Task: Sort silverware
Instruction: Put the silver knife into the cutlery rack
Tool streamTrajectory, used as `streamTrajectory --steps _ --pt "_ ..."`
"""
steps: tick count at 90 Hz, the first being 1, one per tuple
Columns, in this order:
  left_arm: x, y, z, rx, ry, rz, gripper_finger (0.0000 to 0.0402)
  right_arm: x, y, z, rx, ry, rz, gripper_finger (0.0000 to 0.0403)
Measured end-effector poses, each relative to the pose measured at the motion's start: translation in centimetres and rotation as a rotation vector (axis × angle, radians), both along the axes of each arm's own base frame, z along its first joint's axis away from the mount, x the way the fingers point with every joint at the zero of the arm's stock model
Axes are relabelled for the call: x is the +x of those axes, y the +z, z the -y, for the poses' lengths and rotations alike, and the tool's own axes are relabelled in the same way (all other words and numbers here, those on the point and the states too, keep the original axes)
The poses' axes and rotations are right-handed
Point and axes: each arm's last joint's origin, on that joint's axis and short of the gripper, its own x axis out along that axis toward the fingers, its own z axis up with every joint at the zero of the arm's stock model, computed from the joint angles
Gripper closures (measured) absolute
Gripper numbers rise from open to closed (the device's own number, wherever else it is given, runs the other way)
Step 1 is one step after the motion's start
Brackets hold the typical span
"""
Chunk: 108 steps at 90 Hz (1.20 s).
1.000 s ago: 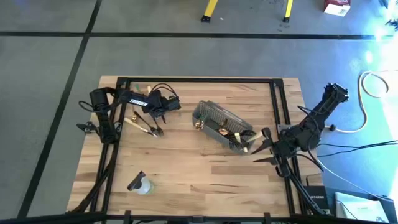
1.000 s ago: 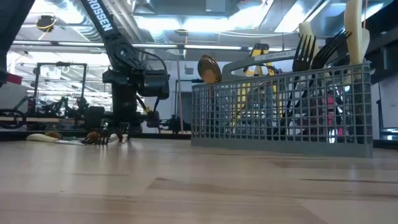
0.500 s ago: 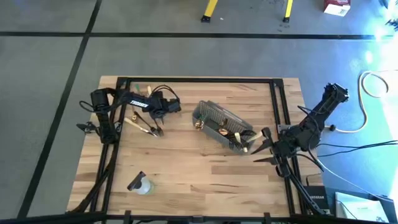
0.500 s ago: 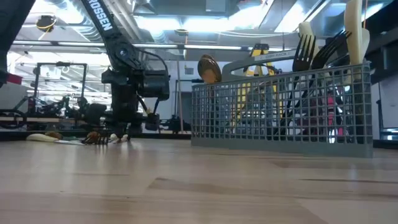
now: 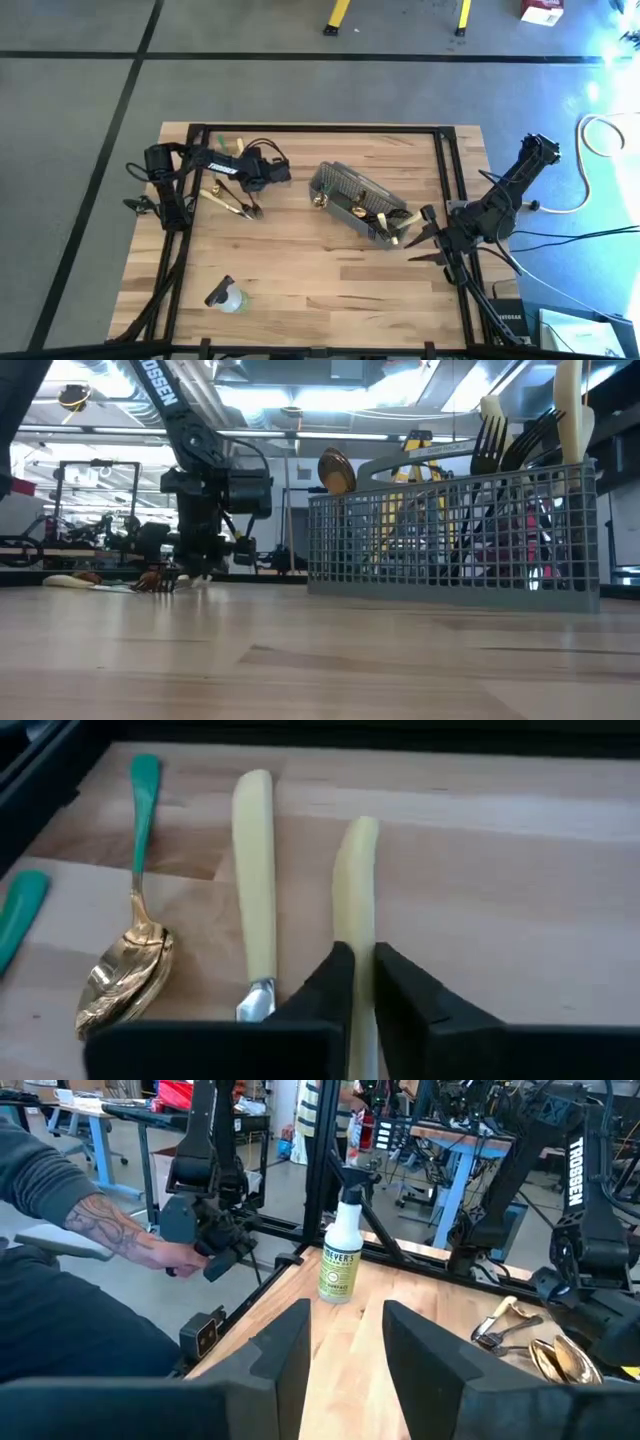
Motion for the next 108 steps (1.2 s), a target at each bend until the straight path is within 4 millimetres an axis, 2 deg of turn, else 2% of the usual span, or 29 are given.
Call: streamTrajectory --steps 29,69,85,108 --pt "0.2 1.9 1.6 0.027 -0.069 0.011 0.0394 0.0 0.1 -0.1 0.014 0.014 0.009 0.0292" --pt "0.0 2.0 1.3 0.051 -0.026 0.026 0.0386 0.0 0.2 -0.1 0.013 0.014 0.011 0.0292" --pt "-0.2 2.0 0.7 0.050 -0.025 0.006 0.0341 0.0 0.2 -0.1 0.005 0.015 0.014 0.0292" --pt "-0.7 0.6 0.5 0.097 -0.028 0.104 0.0231 0.0 0.2 -0.1 -0.005 0.016 0.018 0.0292"
